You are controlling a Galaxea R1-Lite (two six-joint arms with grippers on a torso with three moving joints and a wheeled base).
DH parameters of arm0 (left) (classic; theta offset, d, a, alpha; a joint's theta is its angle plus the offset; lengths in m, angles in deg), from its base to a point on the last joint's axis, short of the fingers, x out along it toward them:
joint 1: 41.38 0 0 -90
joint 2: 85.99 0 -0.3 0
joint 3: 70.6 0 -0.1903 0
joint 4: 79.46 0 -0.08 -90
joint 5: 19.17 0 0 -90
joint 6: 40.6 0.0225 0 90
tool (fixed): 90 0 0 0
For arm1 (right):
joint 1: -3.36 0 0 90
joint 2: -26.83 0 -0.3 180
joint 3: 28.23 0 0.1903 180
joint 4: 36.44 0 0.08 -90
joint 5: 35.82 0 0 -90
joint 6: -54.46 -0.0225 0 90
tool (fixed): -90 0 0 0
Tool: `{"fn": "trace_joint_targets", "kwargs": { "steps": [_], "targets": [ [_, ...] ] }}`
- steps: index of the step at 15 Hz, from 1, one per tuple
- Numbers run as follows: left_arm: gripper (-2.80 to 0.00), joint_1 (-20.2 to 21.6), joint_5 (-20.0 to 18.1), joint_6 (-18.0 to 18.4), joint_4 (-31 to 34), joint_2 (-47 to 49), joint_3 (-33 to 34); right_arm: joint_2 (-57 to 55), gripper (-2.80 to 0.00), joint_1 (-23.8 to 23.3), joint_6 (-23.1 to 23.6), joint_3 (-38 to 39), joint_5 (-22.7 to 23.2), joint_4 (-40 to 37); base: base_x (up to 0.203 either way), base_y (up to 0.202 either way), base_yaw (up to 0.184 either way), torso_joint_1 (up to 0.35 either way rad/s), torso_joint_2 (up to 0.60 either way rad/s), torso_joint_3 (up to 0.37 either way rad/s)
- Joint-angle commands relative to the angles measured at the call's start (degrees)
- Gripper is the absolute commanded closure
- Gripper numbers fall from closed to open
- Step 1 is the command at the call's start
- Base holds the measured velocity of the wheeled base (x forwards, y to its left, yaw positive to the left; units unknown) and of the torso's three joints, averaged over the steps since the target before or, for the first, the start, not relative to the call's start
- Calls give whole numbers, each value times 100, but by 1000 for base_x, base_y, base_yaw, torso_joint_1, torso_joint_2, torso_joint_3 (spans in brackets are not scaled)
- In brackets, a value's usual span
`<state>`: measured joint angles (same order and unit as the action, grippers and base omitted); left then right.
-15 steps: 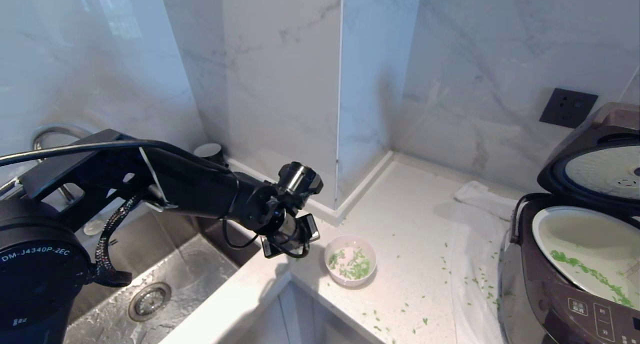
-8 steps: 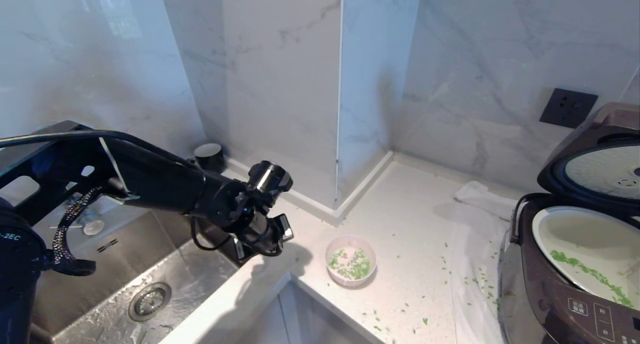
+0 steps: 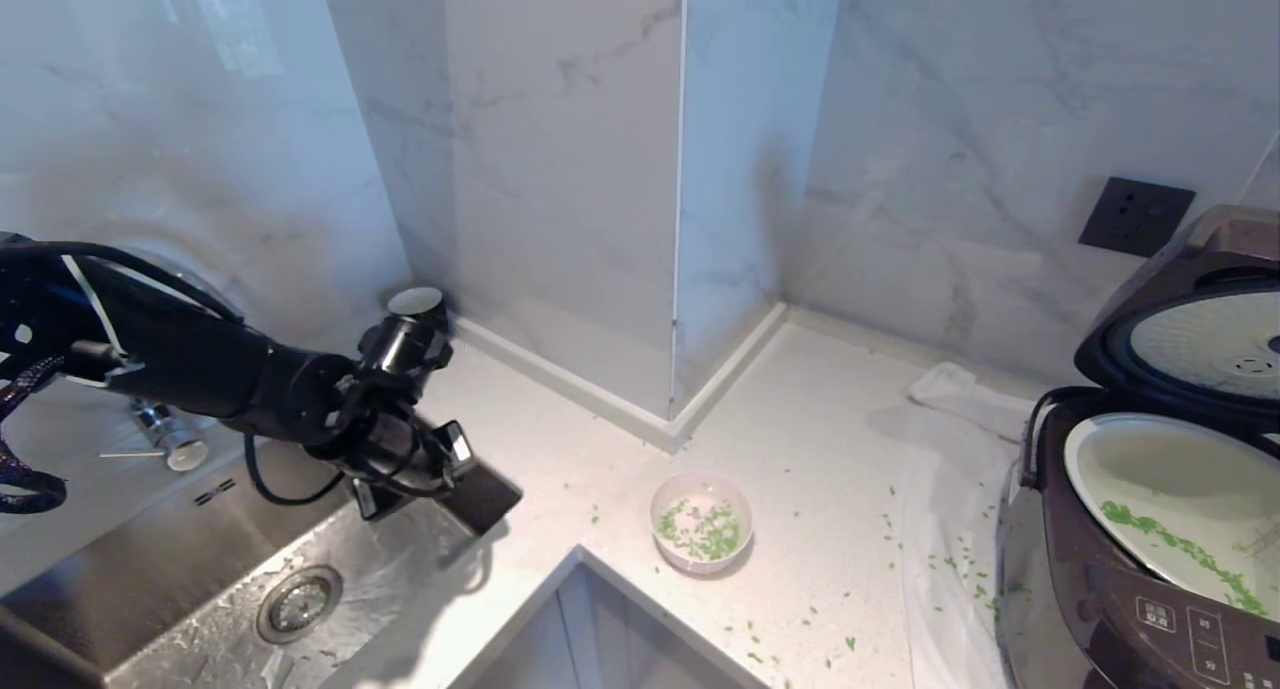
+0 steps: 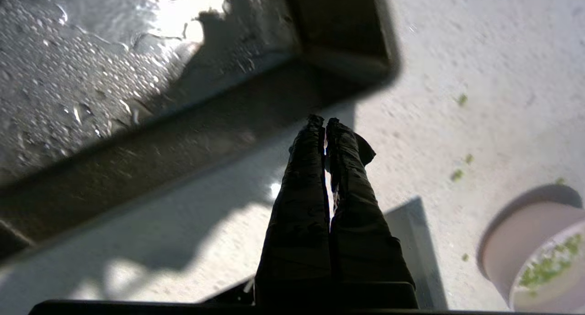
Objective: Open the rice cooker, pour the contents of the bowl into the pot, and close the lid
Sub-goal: Turn off the tap
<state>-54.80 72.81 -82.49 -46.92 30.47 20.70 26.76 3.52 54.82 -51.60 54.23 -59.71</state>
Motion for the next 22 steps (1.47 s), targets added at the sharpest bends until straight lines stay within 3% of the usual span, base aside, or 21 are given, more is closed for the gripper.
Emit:
{"fn": "trace_joint_targets", "kwargs": {
  "steps": [1,6,13,17,22],
  "targets": [
    [0,582,5,261,-460,-38,417,-1,0,2,1,0,4,-1,0,0,0,0,0,0],
    [0,1841,-398,871,-704,-219,776,-1,0,2,8,0,4,-1,0,0,0,0,0,0],
    [0,3657,-725,1776,-961,-125,677,-1,0,2,-1,0,4,-1,0,0,0,0,0,0],
    [0,4243,-777,1883,-1006,148,328,-1,0,2,8,0,4,-1,0,0,0,0,0,0],
    [0,4661,-777,2025,-1005,586,-305,-1,0,2,3,0,-2,-1,0,0,0,0,0,0]
  ]
}}
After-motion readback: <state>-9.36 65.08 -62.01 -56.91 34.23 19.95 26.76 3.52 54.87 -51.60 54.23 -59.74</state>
